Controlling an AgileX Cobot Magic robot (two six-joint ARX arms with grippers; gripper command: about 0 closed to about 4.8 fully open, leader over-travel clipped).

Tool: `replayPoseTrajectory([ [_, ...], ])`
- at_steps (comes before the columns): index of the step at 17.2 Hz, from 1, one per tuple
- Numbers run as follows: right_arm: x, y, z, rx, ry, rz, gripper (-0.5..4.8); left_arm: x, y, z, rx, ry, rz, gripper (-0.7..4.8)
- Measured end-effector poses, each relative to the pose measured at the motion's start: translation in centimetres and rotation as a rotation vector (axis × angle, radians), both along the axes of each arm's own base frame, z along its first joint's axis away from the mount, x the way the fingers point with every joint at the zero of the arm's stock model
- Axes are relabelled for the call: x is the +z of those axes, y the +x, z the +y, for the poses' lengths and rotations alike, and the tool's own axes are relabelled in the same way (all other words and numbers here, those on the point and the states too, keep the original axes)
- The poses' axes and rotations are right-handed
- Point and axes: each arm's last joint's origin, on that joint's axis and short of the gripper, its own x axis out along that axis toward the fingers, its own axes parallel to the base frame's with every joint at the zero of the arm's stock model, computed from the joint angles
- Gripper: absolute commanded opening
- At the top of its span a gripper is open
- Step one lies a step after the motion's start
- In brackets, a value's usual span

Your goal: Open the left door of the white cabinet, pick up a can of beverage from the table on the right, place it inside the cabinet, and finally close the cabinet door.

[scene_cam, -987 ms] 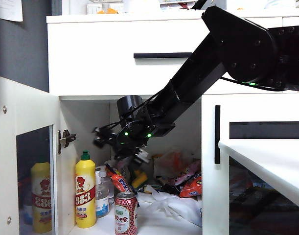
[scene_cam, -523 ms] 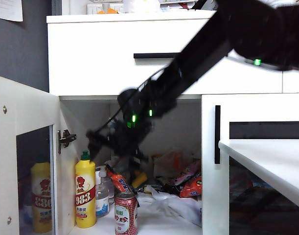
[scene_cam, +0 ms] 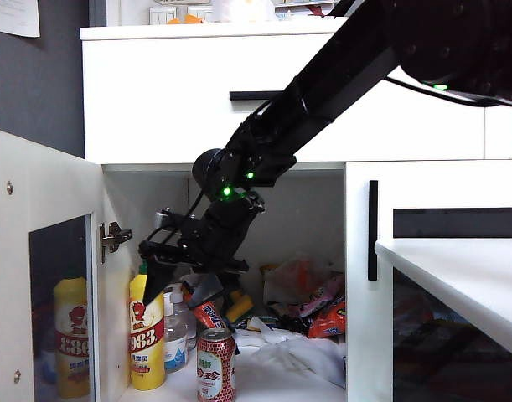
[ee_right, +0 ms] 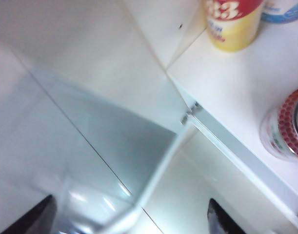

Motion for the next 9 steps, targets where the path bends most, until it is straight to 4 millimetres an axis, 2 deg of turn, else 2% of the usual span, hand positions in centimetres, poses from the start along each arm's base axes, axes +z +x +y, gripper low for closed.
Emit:
replayPoseTrajectory([
  [3,-0.1,-0.7,-0.7,0.107,-0.107,0.001,3.95,0.1,0.0,-0.1,-0.017,0.017,-0.016,4.79],
  [5,1.2,-0.9,-1.0,0.117,-0.128,-0.009,3.95,0.2,0.1,-0.1,-0.022,0.015,-0.029,4.79],
  [6,2.5,-1.1,-1.2,0.134,-0.141,-0.016,3.95,0.3,0.1,-0.2,-0.022,0.011,-0.033,4.79],
  [9,2.3,-2.6,-1.9,0.167,-0.235,0.116,3.95,0.3,0.1,-0.2,-0.022,0.009,-0.034,4.79],
])
